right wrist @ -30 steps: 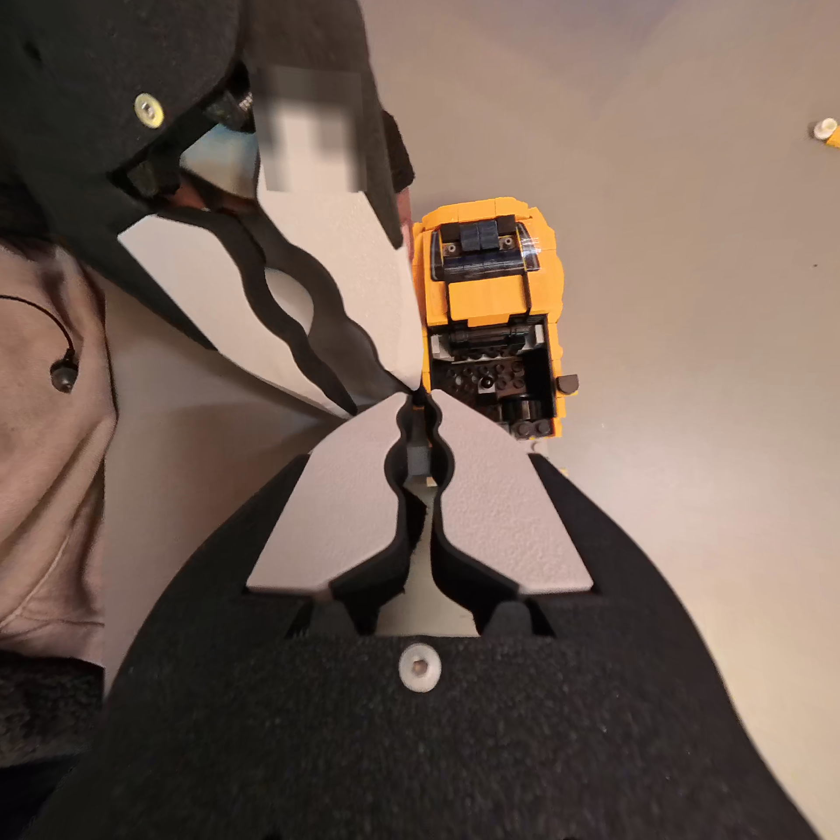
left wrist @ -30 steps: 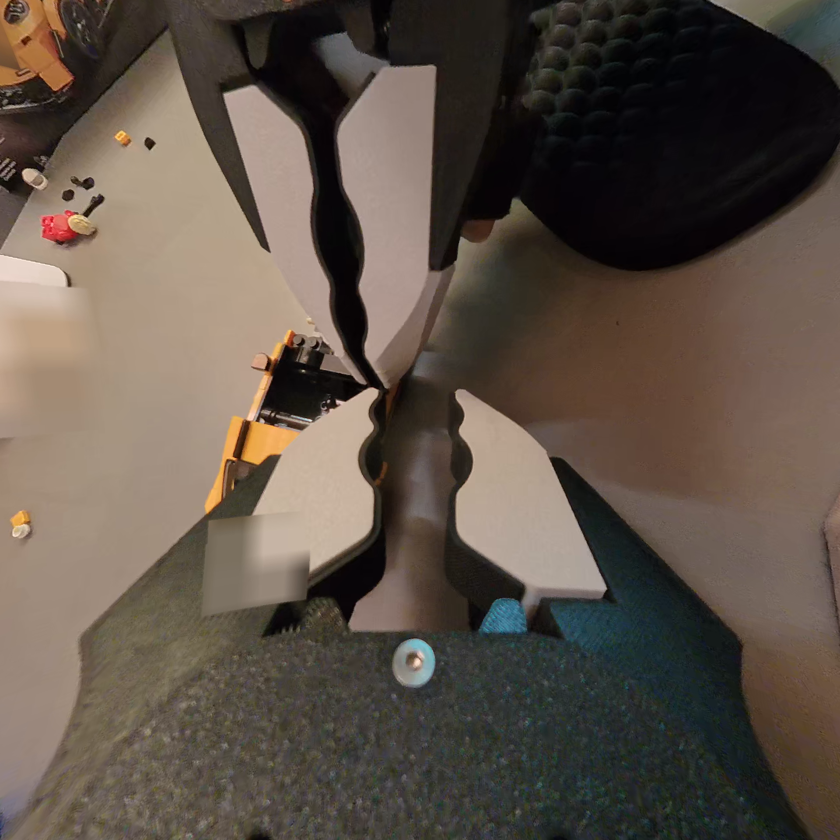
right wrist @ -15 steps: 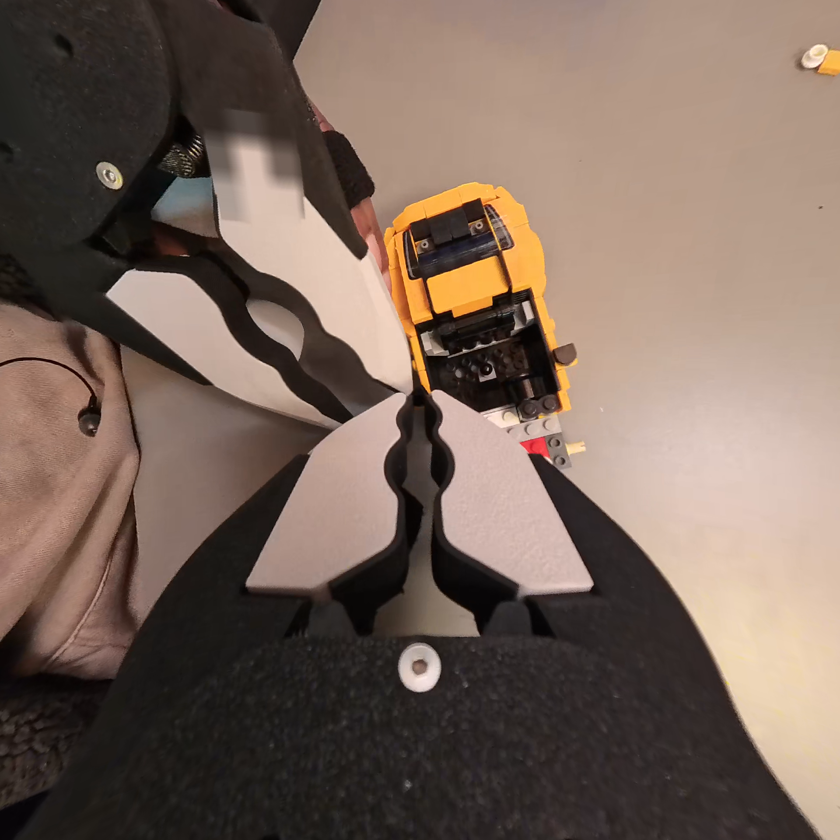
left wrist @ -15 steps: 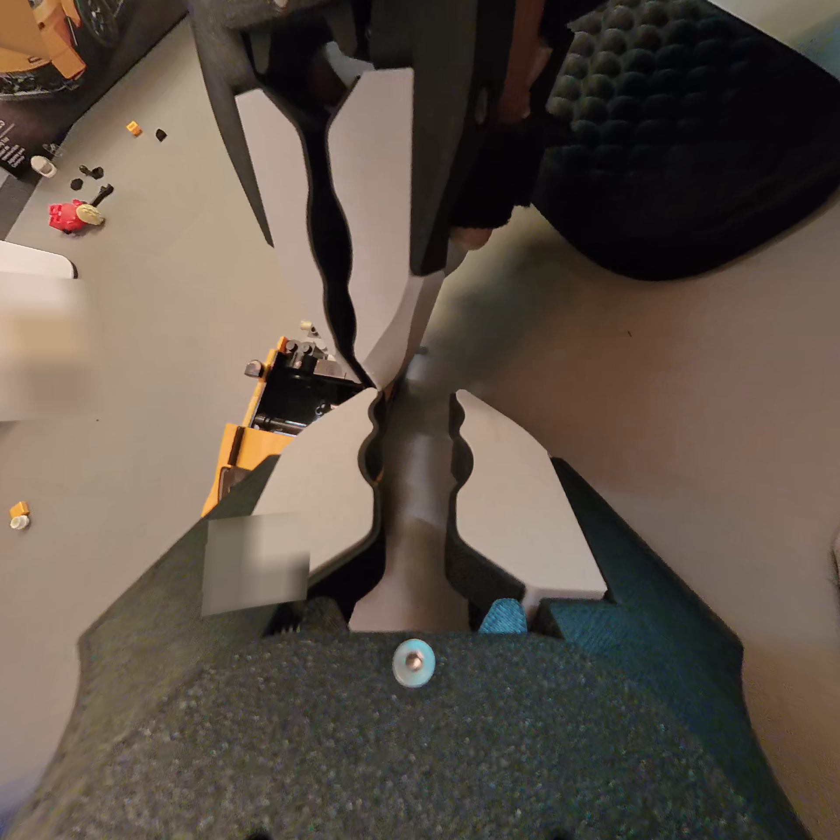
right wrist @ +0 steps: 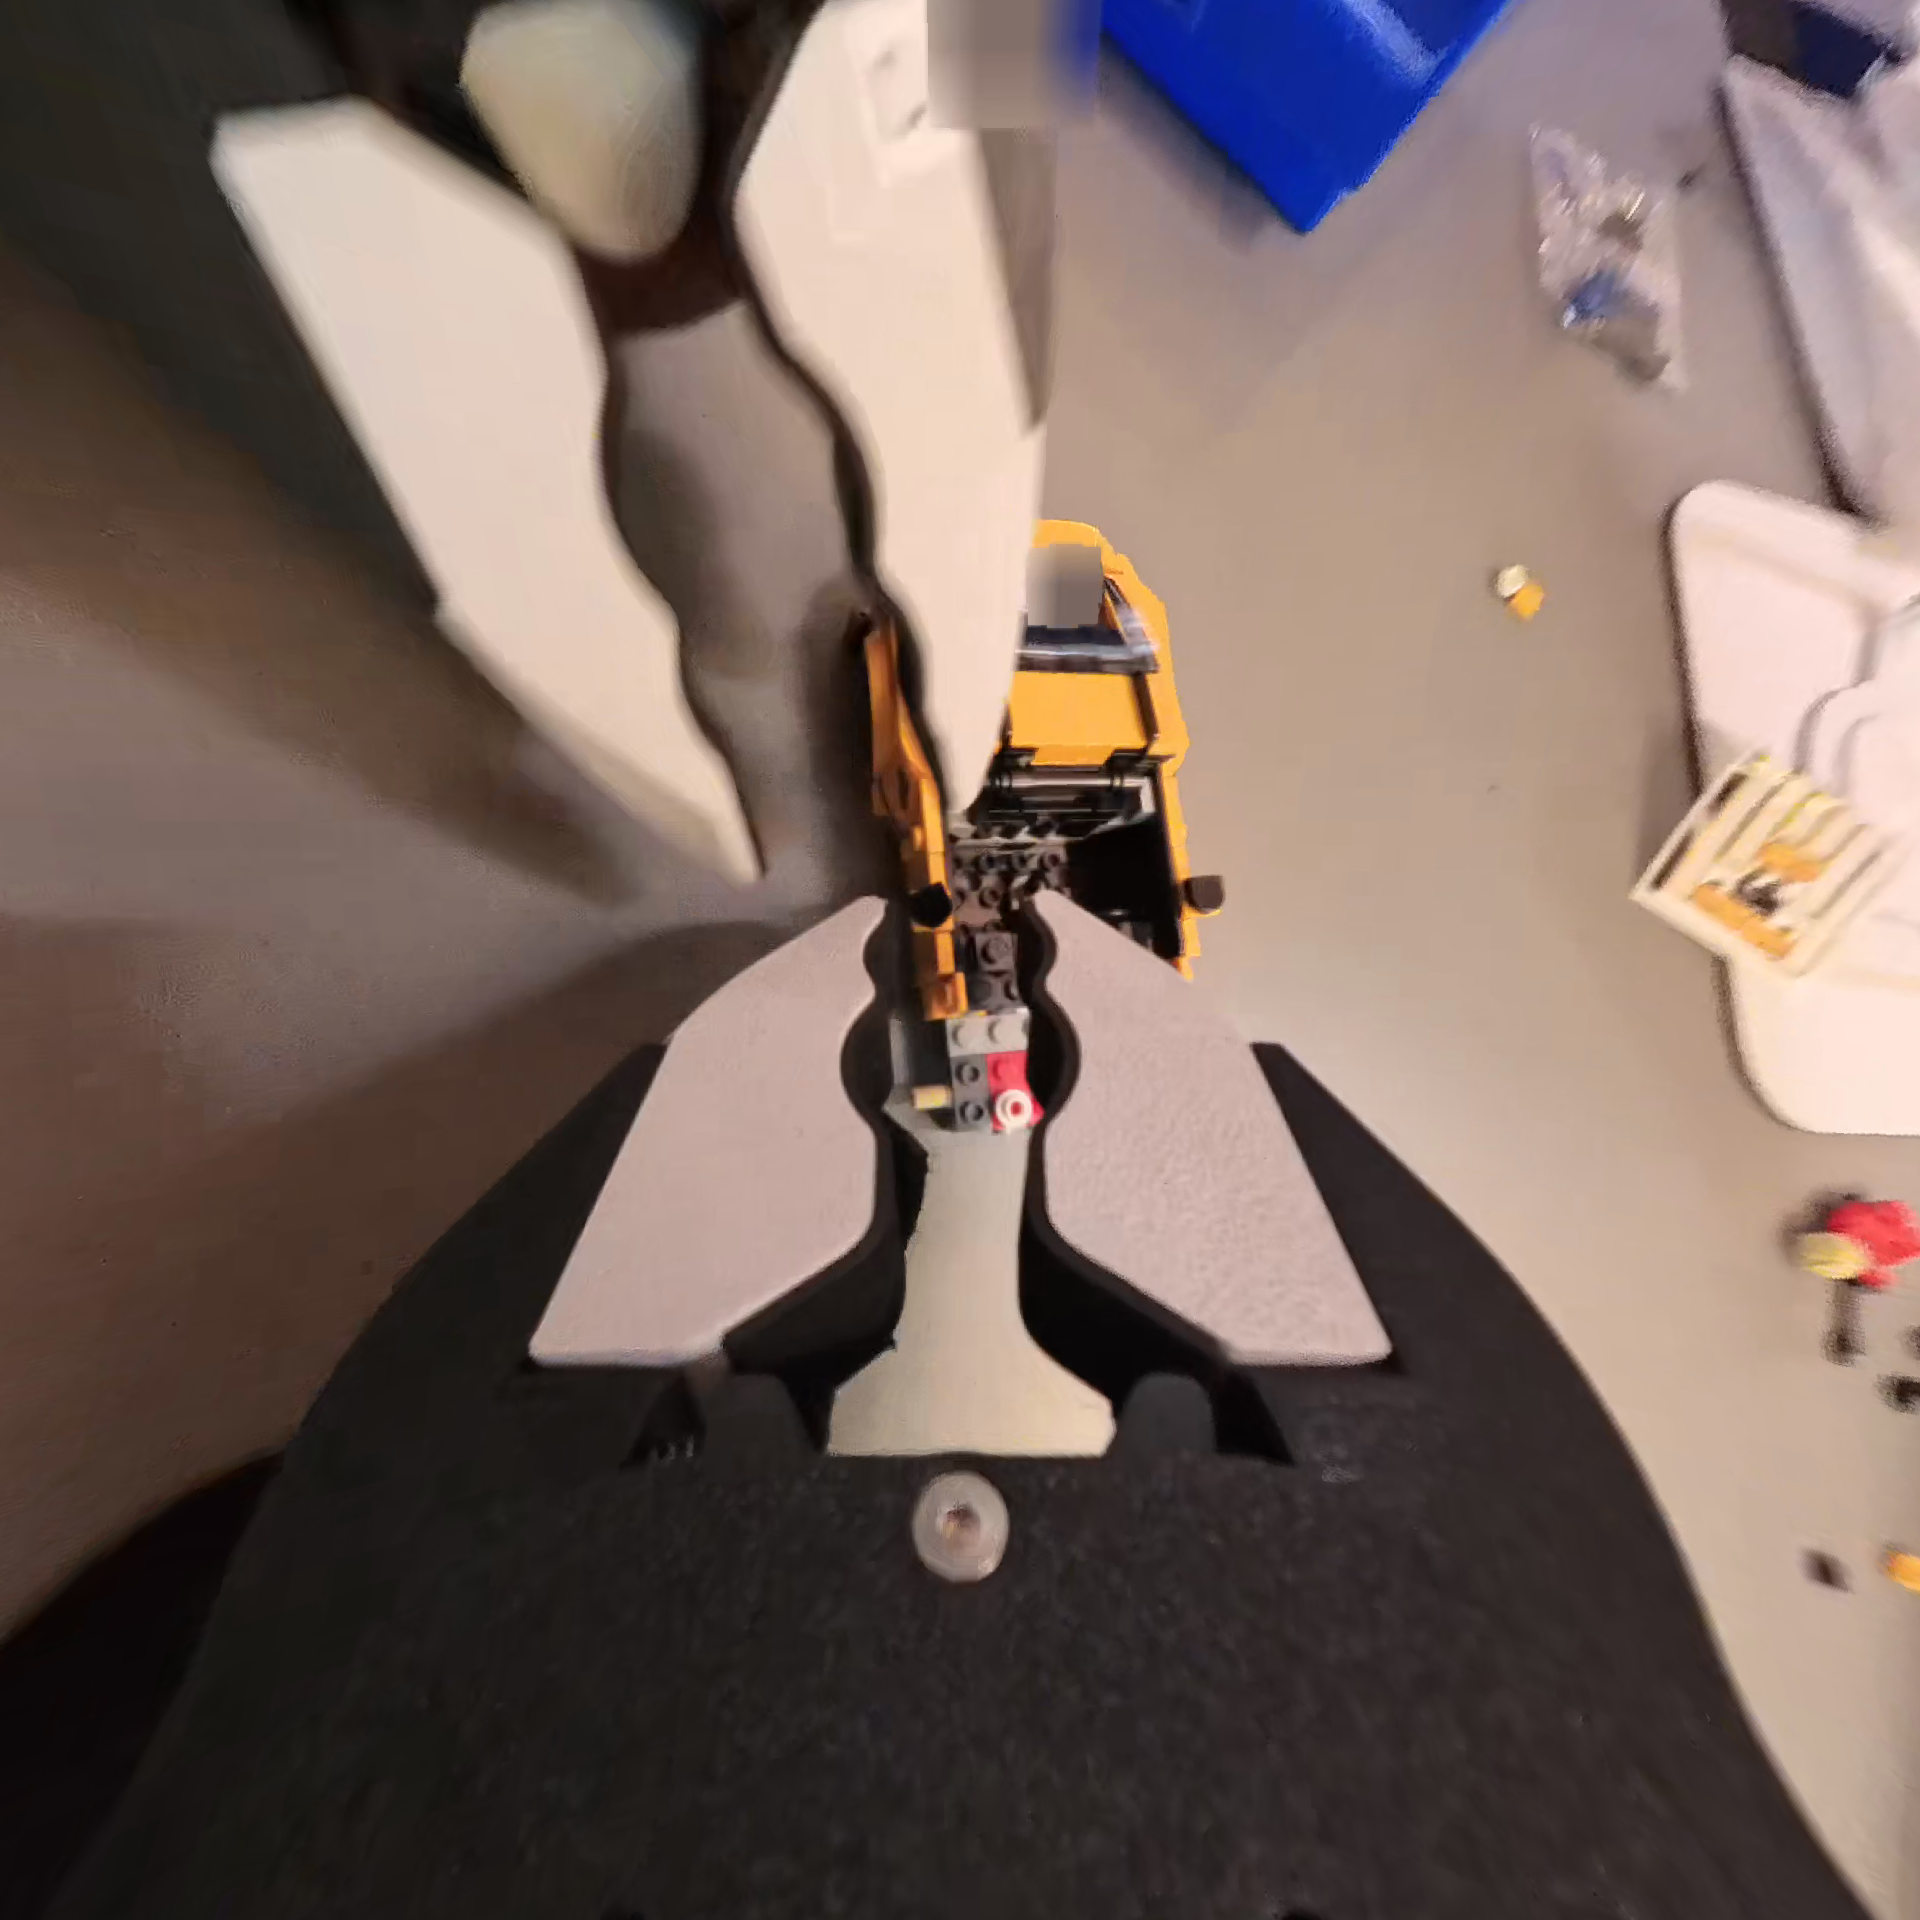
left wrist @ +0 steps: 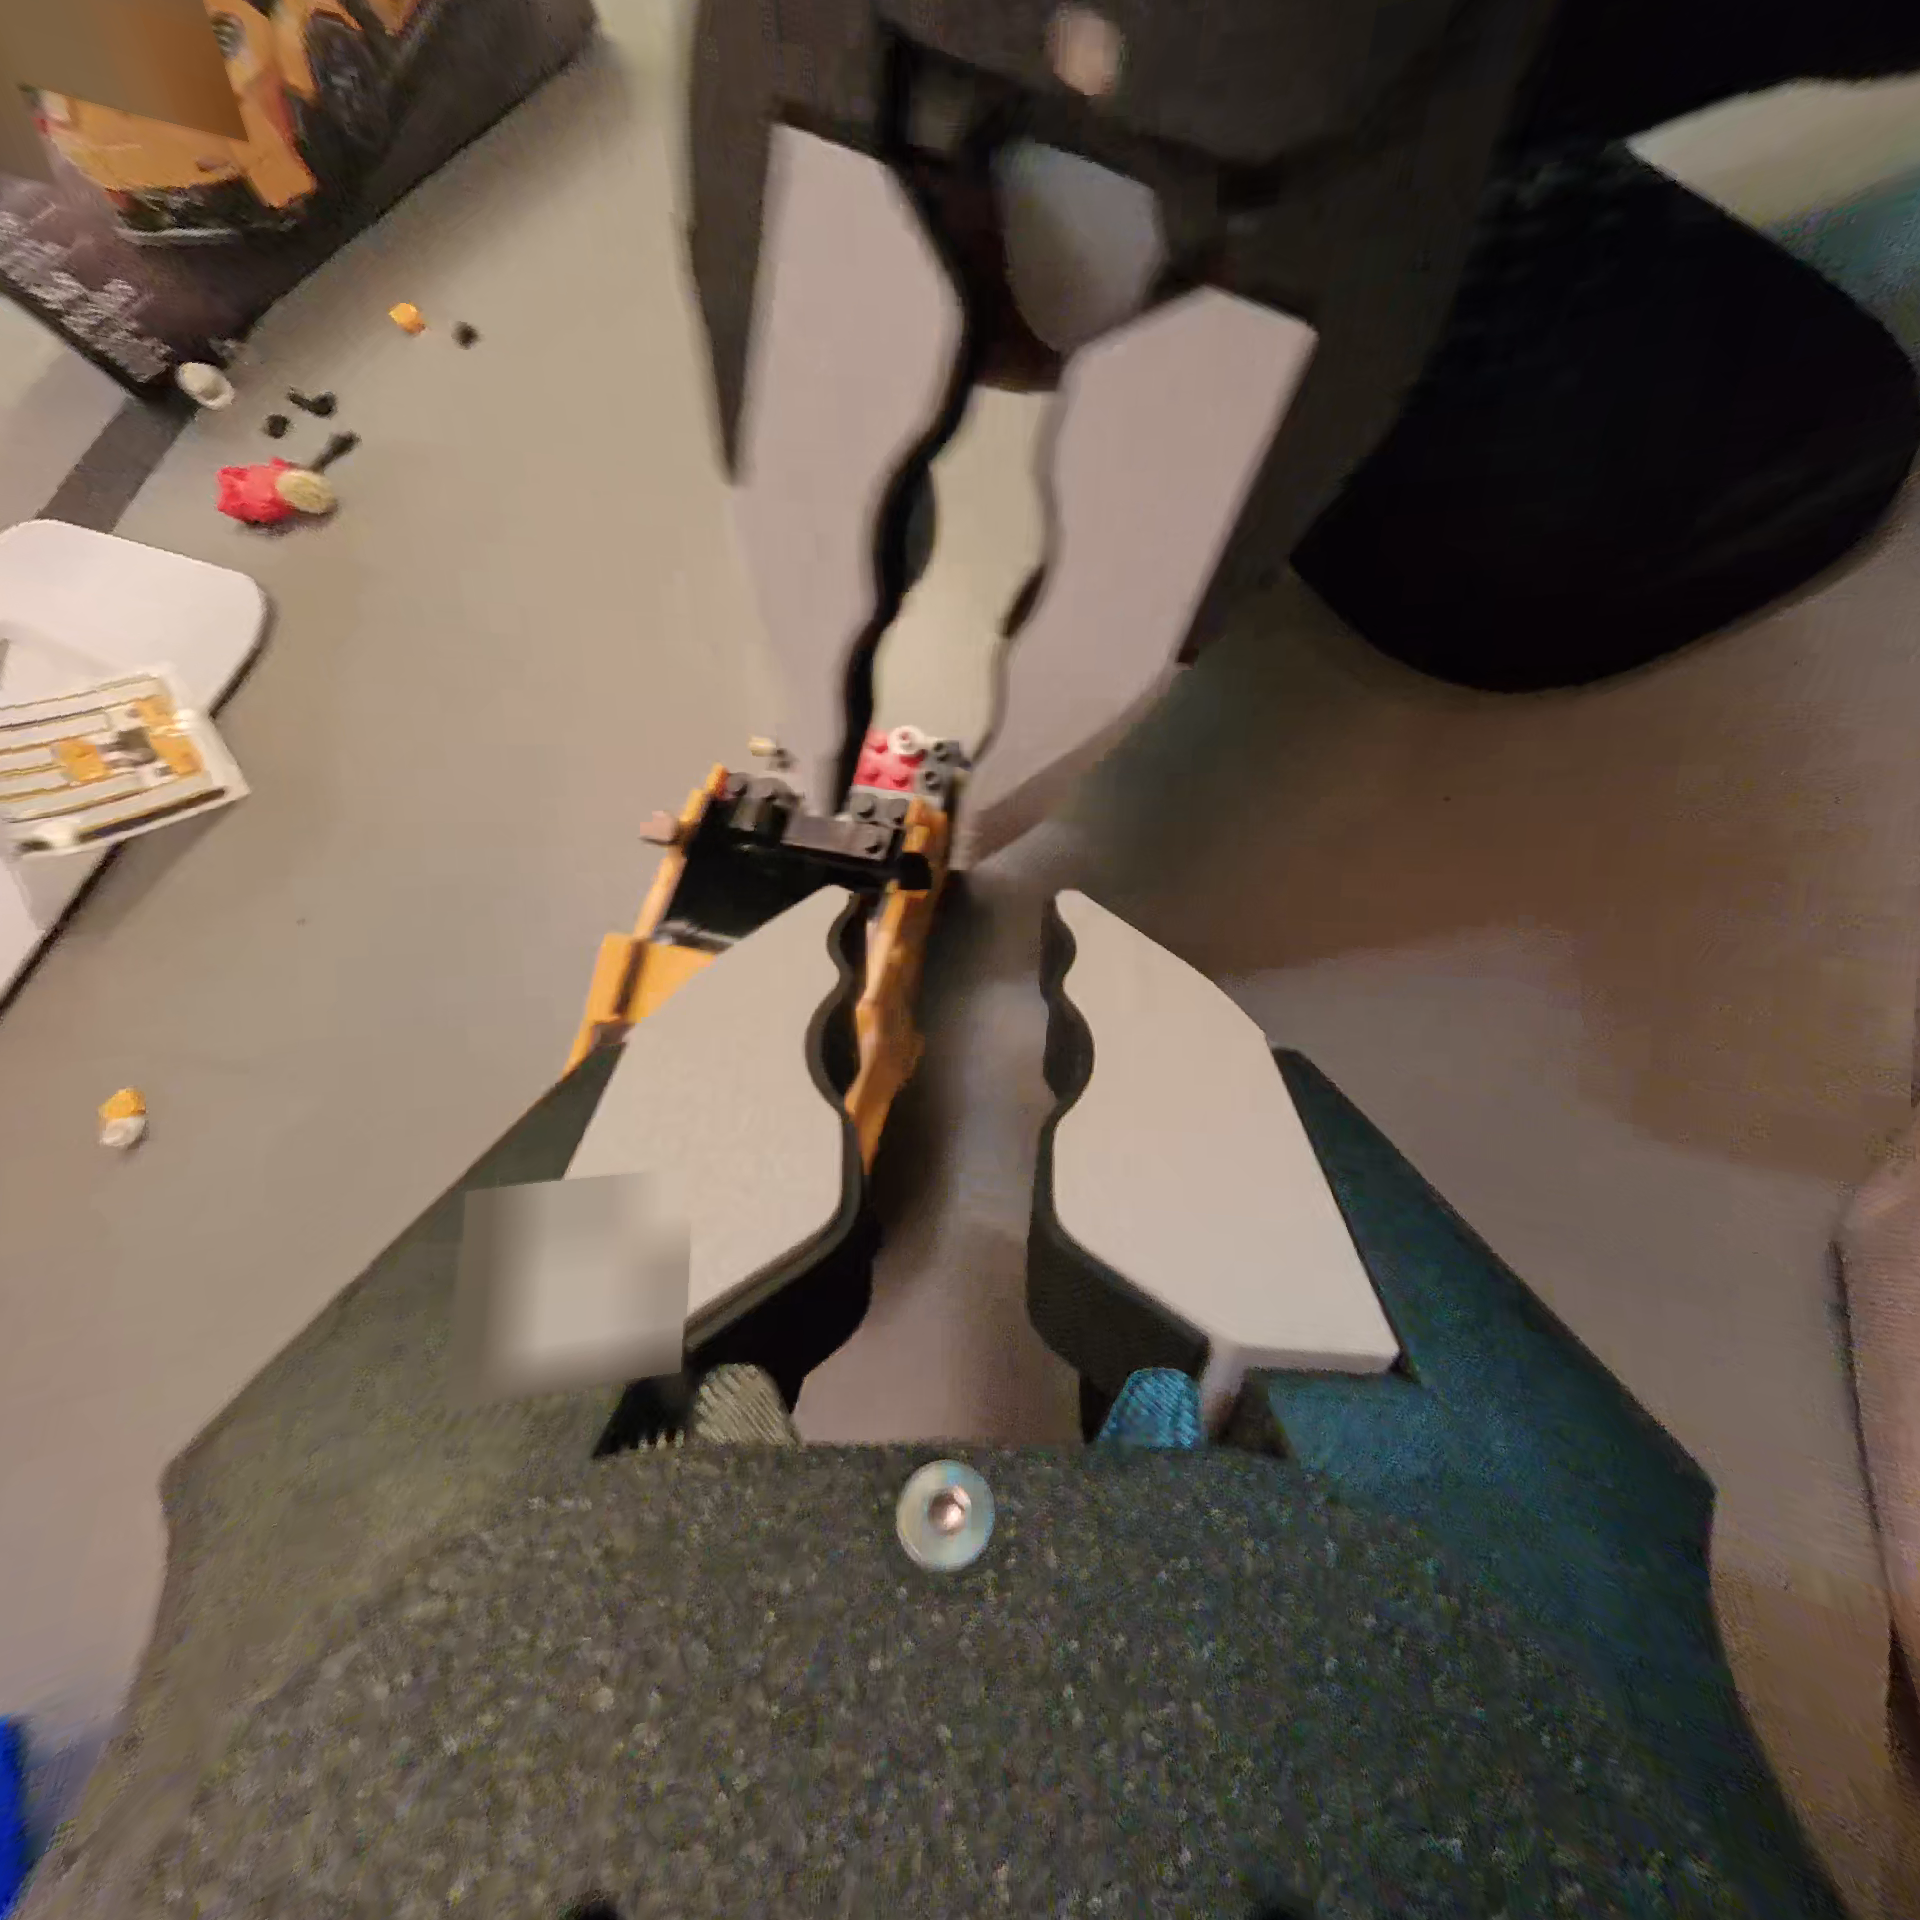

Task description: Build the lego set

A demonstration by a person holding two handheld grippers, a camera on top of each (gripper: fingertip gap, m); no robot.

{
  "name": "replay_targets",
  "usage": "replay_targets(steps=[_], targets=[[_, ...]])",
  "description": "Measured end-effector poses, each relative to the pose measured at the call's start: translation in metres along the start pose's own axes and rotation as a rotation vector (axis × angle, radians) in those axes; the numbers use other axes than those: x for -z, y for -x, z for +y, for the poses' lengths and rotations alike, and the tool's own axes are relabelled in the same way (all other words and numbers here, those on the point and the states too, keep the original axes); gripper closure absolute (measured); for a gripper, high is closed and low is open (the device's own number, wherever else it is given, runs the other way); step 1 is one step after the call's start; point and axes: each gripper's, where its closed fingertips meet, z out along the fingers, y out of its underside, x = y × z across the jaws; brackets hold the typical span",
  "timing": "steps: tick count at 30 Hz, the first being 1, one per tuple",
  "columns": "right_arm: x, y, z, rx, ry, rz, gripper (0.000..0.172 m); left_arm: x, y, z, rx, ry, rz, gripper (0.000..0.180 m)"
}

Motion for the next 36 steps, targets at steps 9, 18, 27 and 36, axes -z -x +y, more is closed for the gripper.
replay_targets(steps=[9,18,27,36], targets=[[-0.005,0.003,0.005,0.345,0.042,0.317,0.157,0.019,0.047,0.037,0.061,0.085,0.131,0.098],[-0.009,0.003,0.004,0.389,0.114,0.395,0.158,-0.009,0.042,0.06,0.038,0.098,0.319,0.092],[-0.007,0.001,0.004,0.408,0.136,0.509,0.162,-0.007,0.04,0.06,0.108,0.132,0.273,0.1],[-0.001,-0.001,-0.001,0.456,0.188,0.543,0.162,0.001,0.032,0.058,0.258,0.213,0.329,0.1]])
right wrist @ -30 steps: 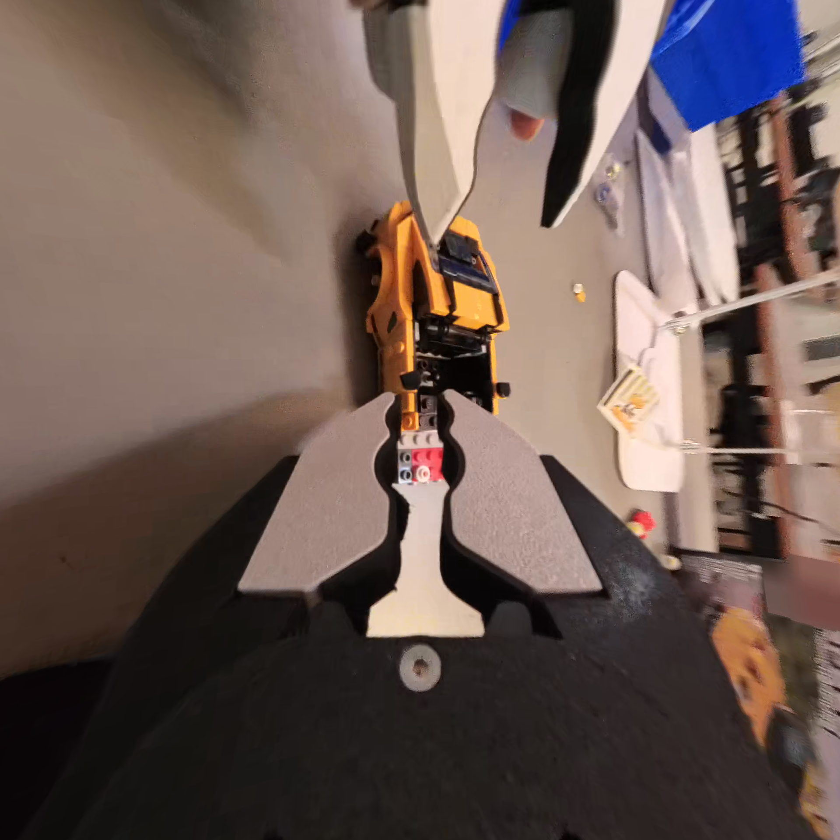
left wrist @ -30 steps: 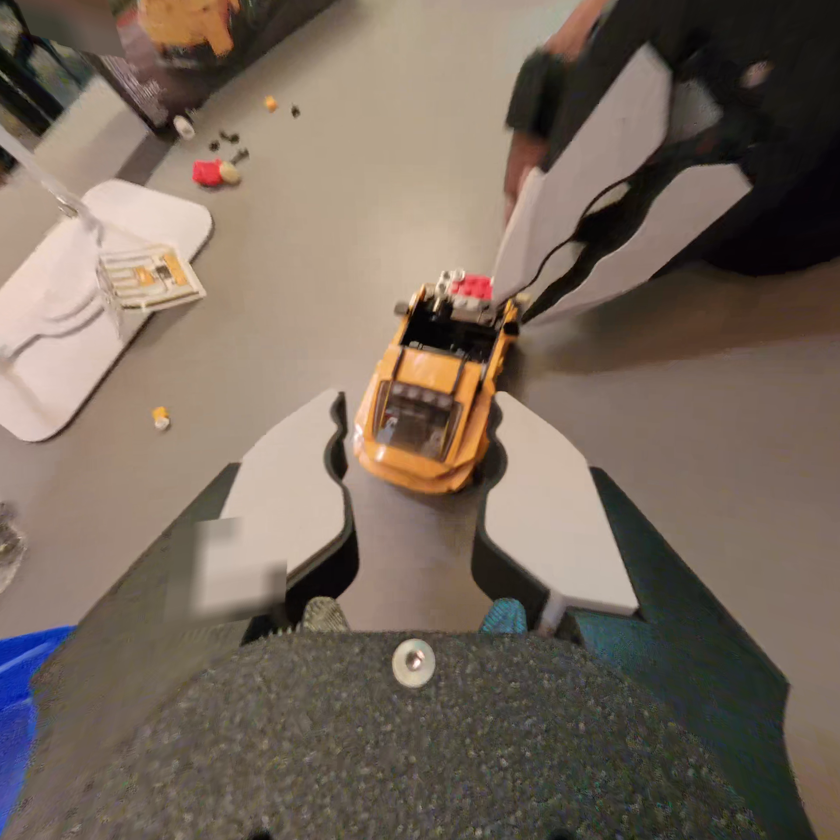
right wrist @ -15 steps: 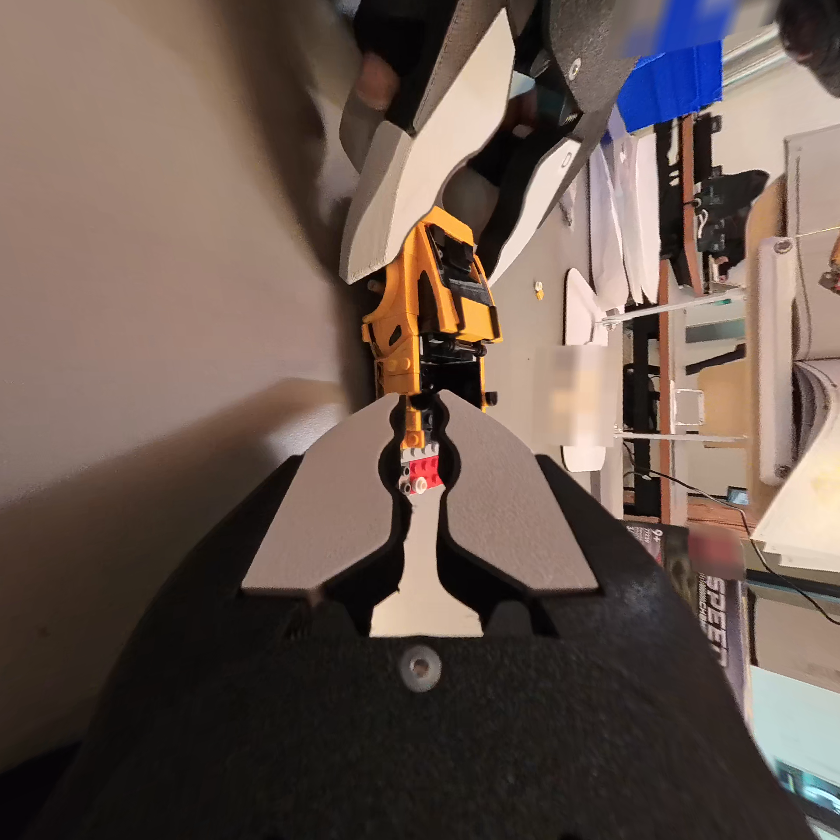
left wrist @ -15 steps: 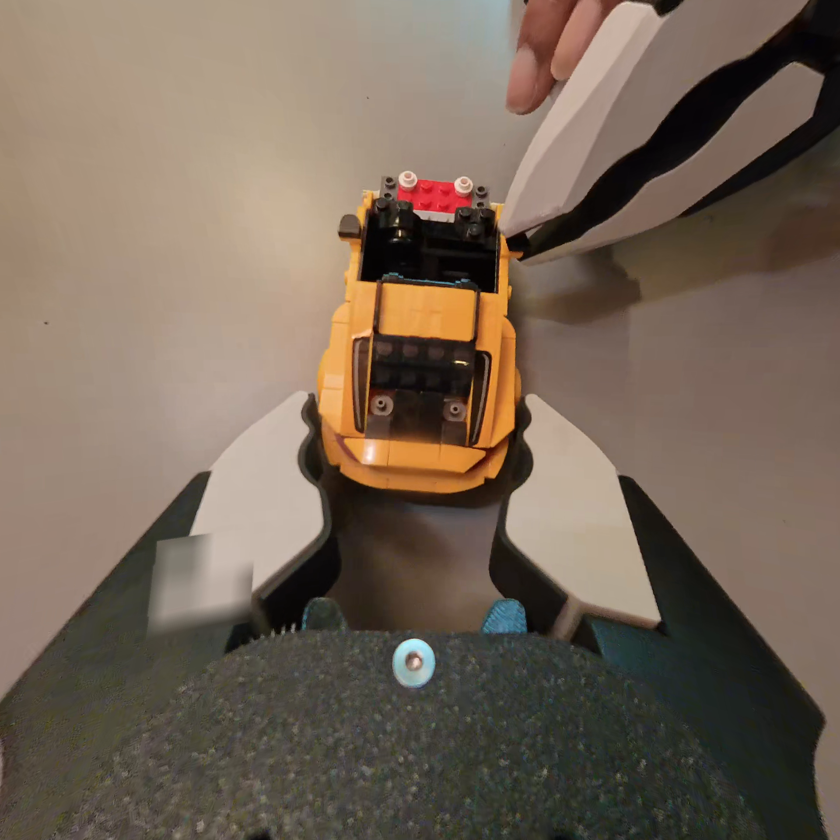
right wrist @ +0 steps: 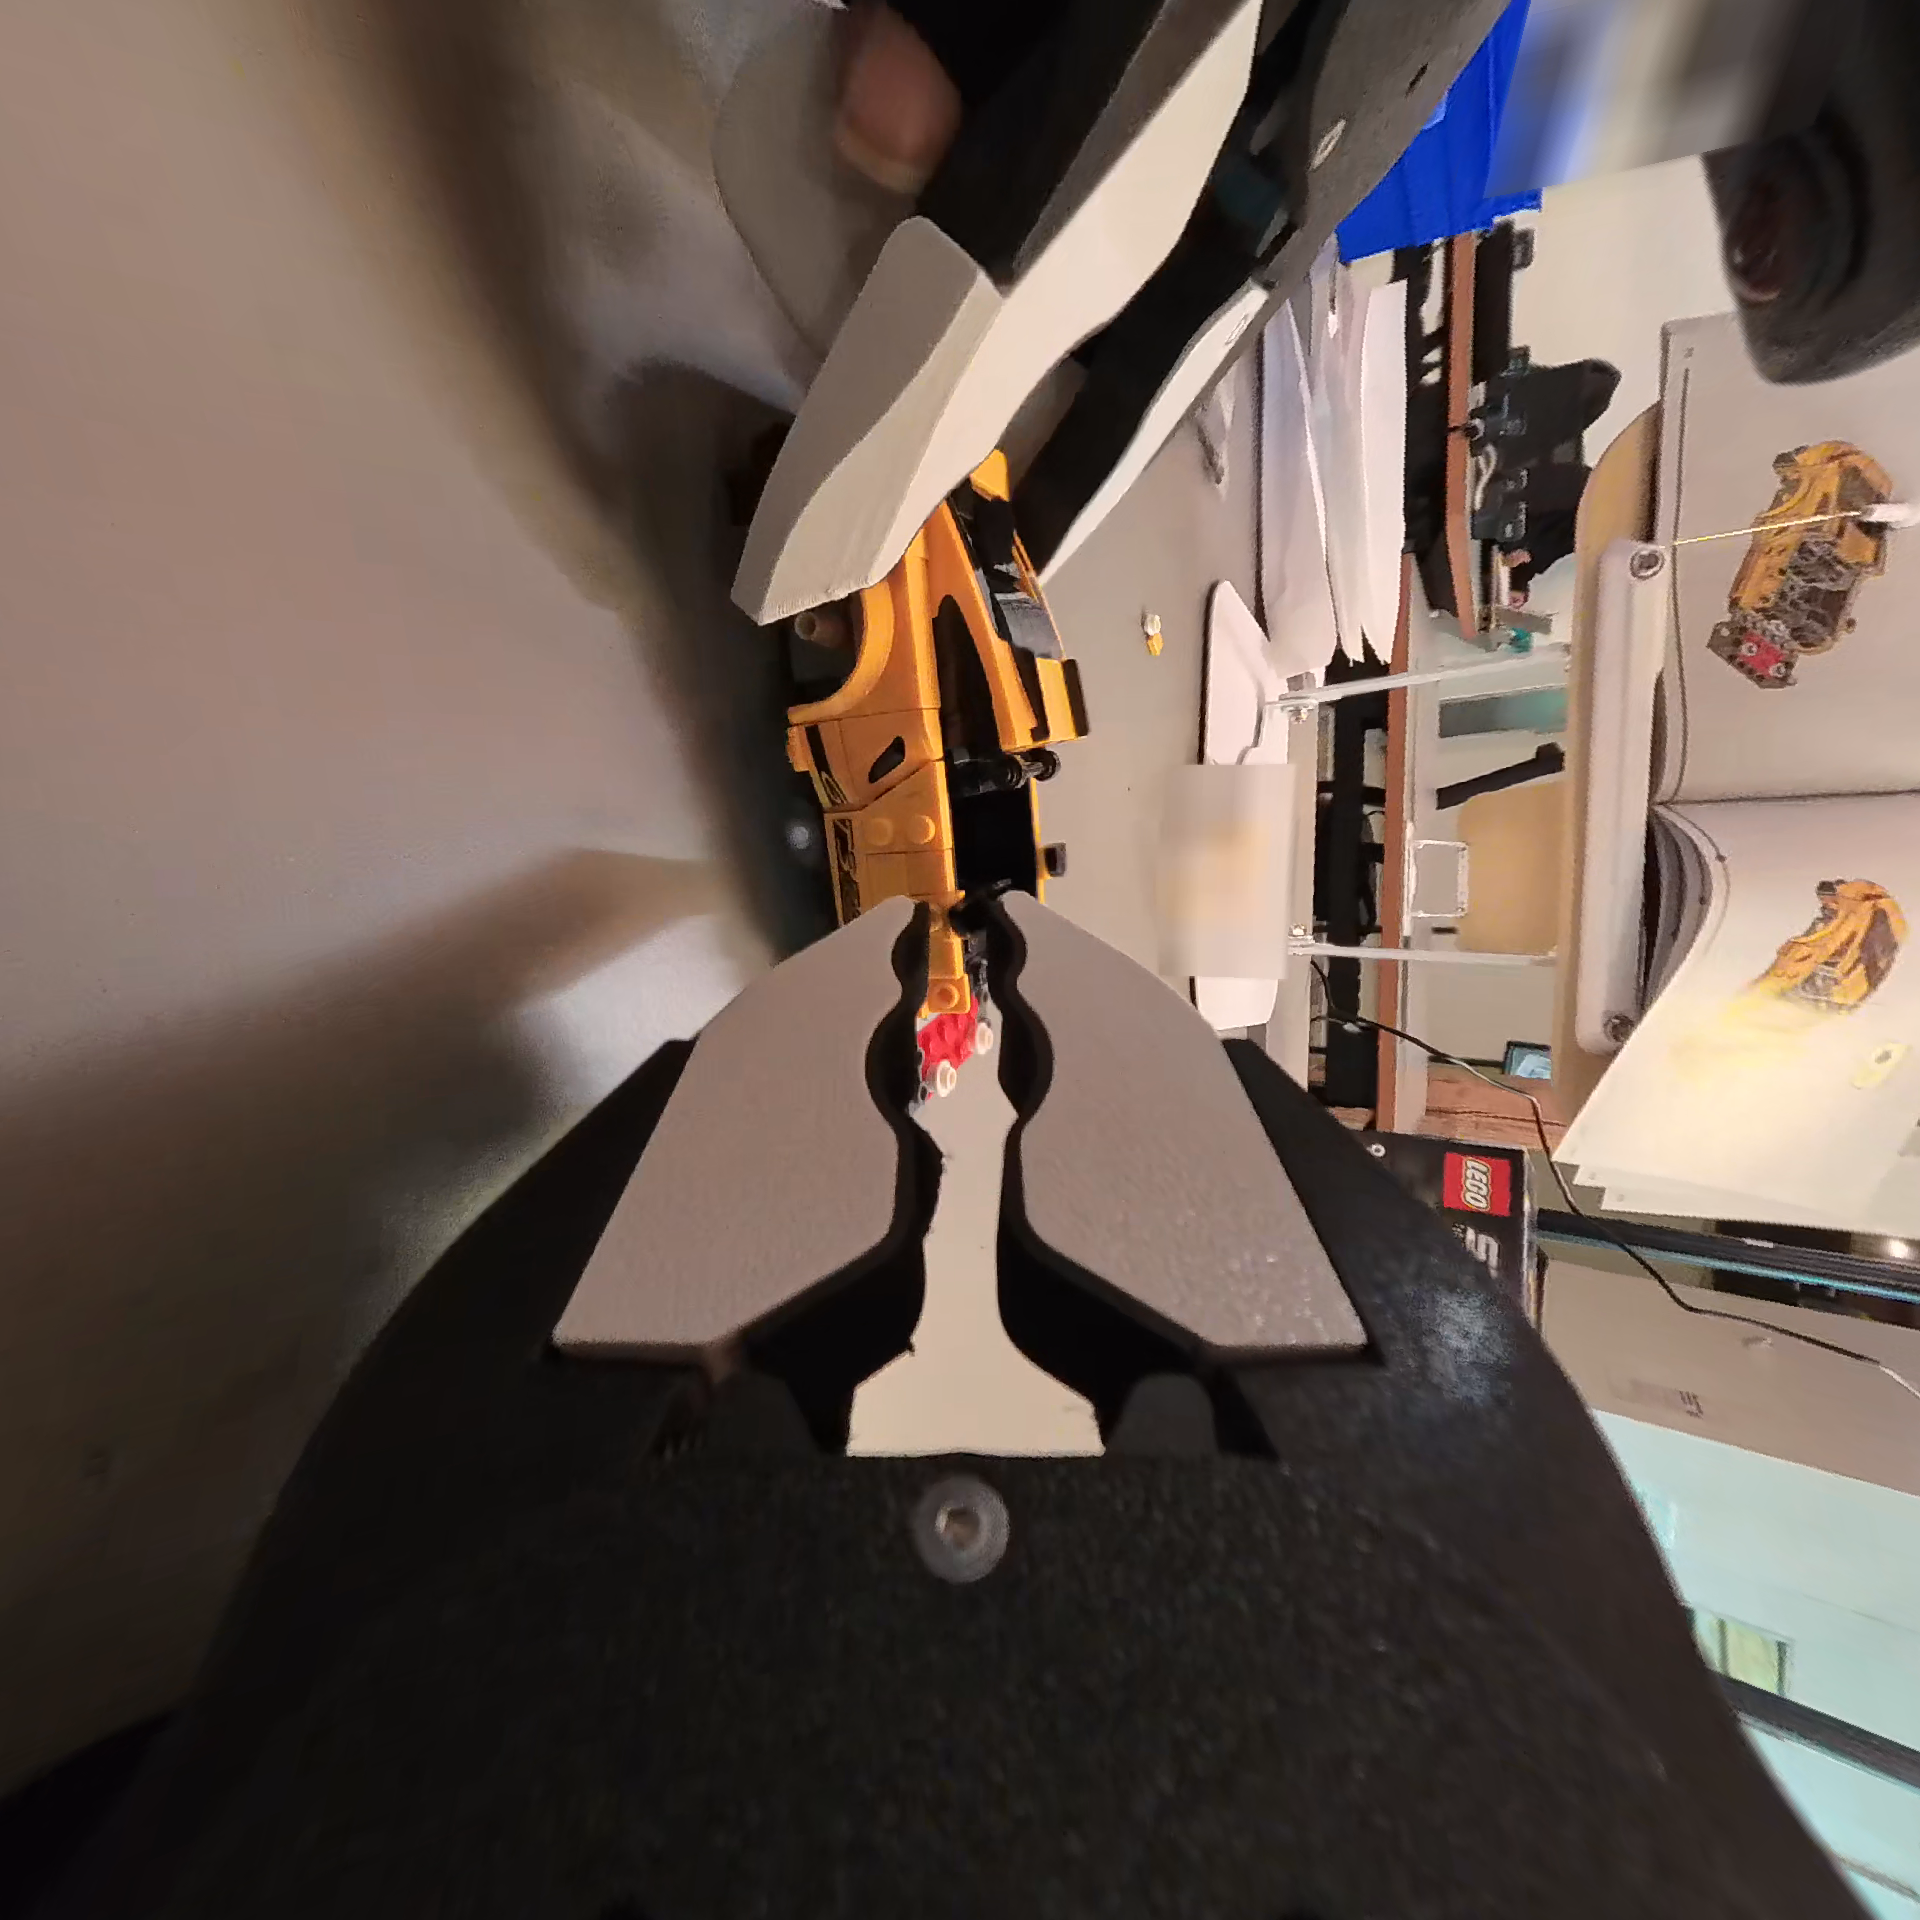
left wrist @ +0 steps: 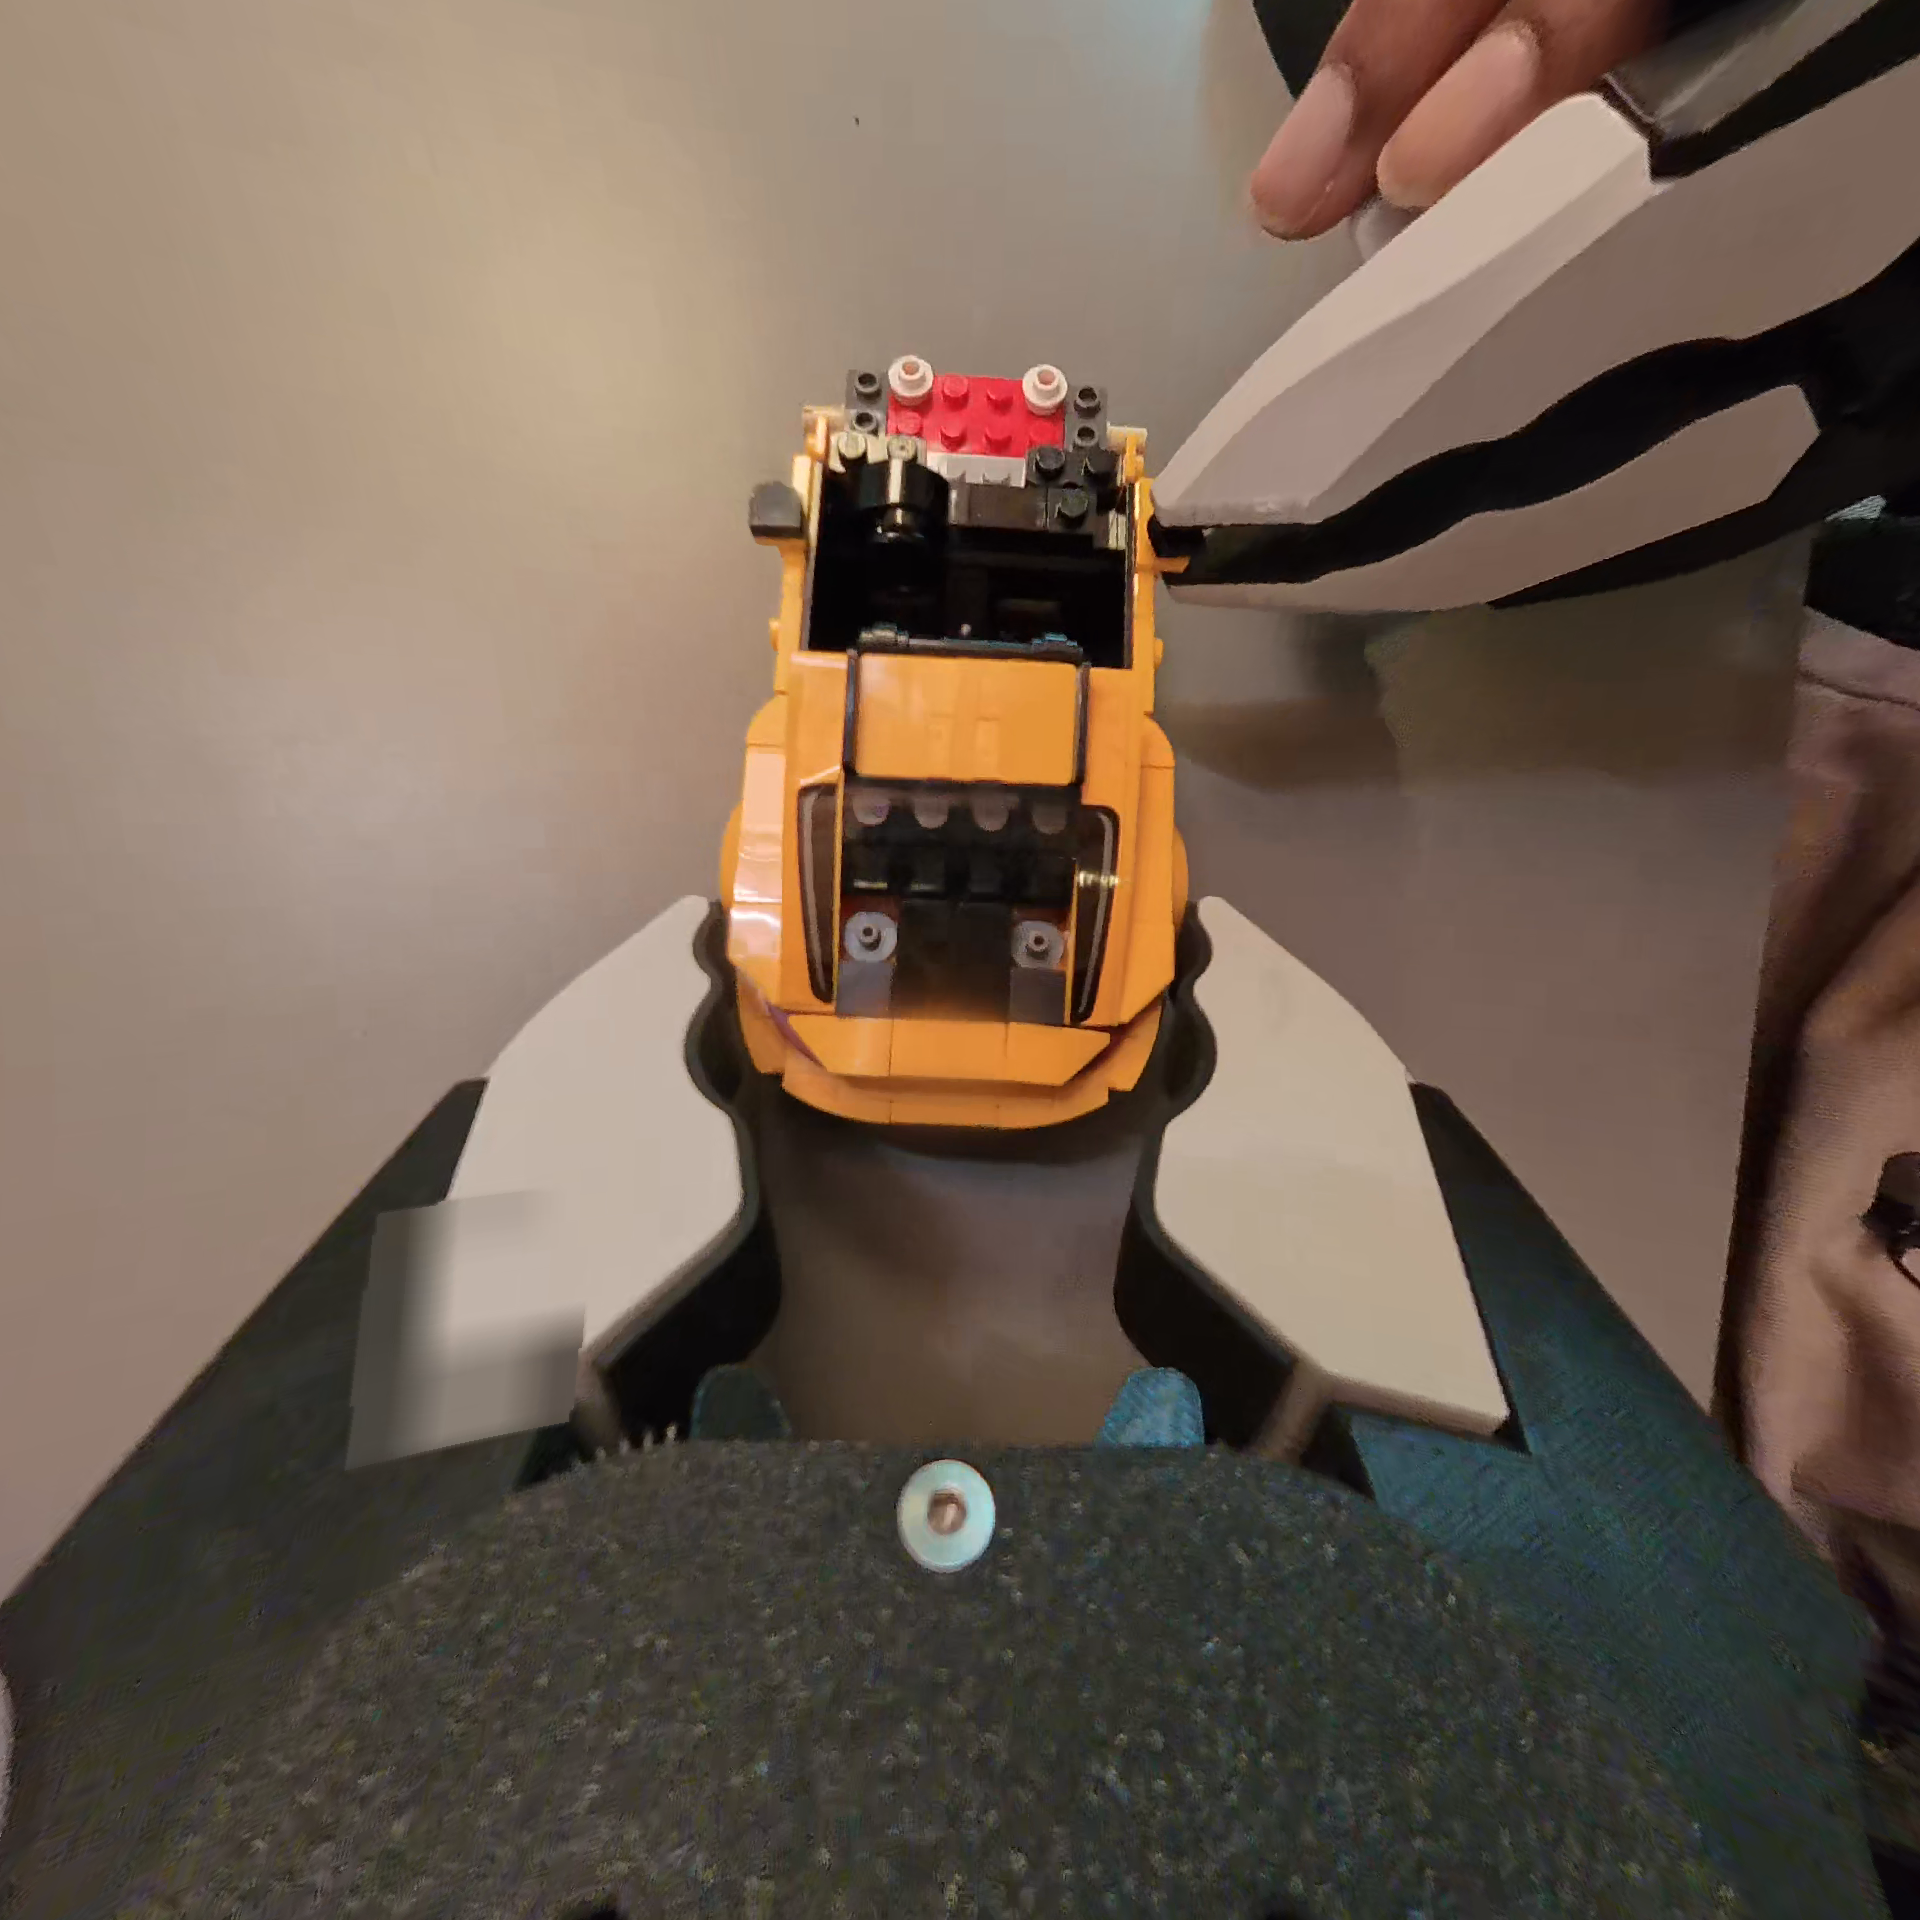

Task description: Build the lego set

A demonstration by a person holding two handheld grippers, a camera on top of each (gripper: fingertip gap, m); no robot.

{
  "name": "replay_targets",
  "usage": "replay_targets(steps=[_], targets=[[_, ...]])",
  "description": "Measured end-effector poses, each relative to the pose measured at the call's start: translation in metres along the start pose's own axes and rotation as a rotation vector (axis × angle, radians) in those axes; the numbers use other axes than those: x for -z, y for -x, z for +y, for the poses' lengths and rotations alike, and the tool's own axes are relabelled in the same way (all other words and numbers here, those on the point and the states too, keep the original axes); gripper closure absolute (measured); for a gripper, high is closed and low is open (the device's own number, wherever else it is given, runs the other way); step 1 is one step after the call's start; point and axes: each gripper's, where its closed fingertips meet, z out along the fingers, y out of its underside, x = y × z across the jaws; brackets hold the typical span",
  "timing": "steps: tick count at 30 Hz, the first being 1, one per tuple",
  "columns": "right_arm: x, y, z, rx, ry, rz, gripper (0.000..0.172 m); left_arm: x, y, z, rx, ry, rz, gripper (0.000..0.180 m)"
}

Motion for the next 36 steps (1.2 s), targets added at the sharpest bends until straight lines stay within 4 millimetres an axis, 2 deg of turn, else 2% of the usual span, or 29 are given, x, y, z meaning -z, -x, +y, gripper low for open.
replay_targets(steps=[16,26,36], targets=[[0.0,0.008,-0.001,-0.085,0.081,-0.18,0.164,0.002,-0.005,0.006,0.002,0.048,-0.028,0.103],[-0.003,0.009,0.002,-0.121,0.101,-0.16,0.164,0.001,-0.003,0.007,-0.008,0.048,-0.064,0.103],[-0.003,0.009,0.007,-0.138,0.114,-0.025,0.164,0.001,-0.006,0.006,0.02,0.033,-0.07,0.104]])
